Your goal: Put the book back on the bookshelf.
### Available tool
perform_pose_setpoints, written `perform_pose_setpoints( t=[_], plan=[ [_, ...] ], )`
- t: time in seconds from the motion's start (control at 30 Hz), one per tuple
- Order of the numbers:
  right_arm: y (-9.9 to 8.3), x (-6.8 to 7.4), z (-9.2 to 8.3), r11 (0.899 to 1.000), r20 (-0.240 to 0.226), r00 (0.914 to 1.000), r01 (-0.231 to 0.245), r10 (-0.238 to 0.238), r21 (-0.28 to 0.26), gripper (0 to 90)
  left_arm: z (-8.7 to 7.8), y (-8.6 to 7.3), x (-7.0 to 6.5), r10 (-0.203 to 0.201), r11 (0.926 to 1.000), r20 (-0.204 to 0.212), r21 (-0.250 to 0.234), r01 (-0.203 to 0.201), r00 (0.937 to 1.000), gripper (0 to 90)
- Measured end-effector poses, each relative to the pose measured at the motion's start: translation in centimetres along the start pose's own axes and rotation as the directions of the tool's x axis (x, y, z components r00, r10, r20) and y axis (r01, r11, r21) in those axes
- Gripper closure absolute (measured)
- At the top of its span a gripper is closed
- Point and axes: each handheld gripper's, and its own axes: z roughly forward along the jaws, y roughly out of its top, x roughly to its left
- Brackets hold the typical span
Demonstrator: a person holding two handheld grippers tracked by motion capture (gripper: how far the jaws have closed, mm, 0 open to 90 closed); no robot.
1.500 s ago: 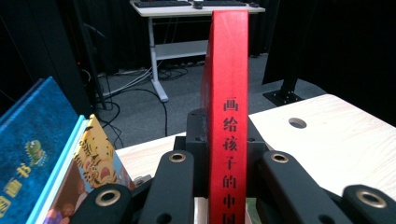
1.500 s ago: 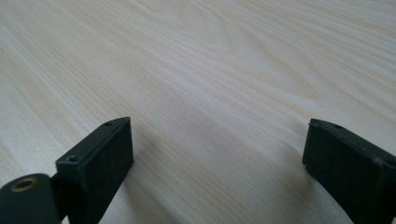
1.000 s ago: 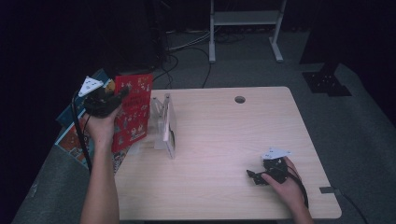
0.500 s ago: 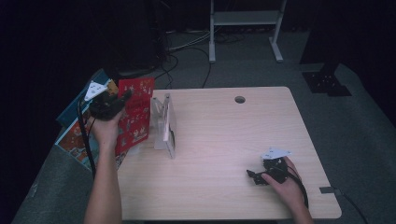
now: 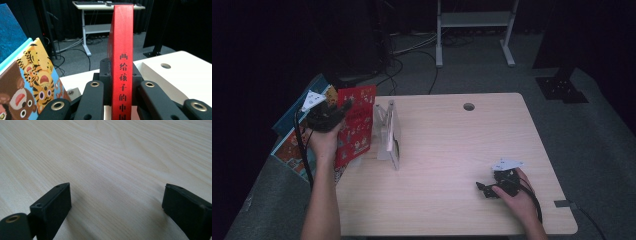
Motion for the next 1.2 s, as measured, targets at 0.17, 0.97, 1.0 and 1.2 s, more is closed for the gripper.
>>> perform_pose_setpoints(
  t=[0.17, 0.97, 1.0, 1.2],
  plan=[
    [0.0, 0.0, 0.0, 1.0, -0.001, 1.0, 0.001, -0.001, 0.0, 7.6, -0.9, -0.1, -0.3, -0.003, 0.9996, -0.014, 0.03, 0.003, 0.9999, 79.6],
    [0.0, 0.0, 0.0, 1.0, -0.001, 1.0, 0.0, 0.0, 0.001, 7.5, -3.4, -2.0, -1.6, -0.023, 0.9988, -0.055, 0.041, 0.025, 0.9982, 79.5],
    [0.0, 0.0, 0.0, 1.0, -0.001, 1.0, 0.0, 0.0, 0.001, 7.6, -3.4, -2.1, -1.5, -0.025, 0.9985, -0.054, 0.047, 0.027, 0.9983, 79.5],
    [0.0, 0.0, 0.0, 1.0, -0.002, 1.0, 0.0, 0.0, 0.001, 7.6, -2.9, -3.2, -1.6, -0.048, 0.9967, -0.05, 0.062, 0.051, 0.9976, 79.5]
  ],
)
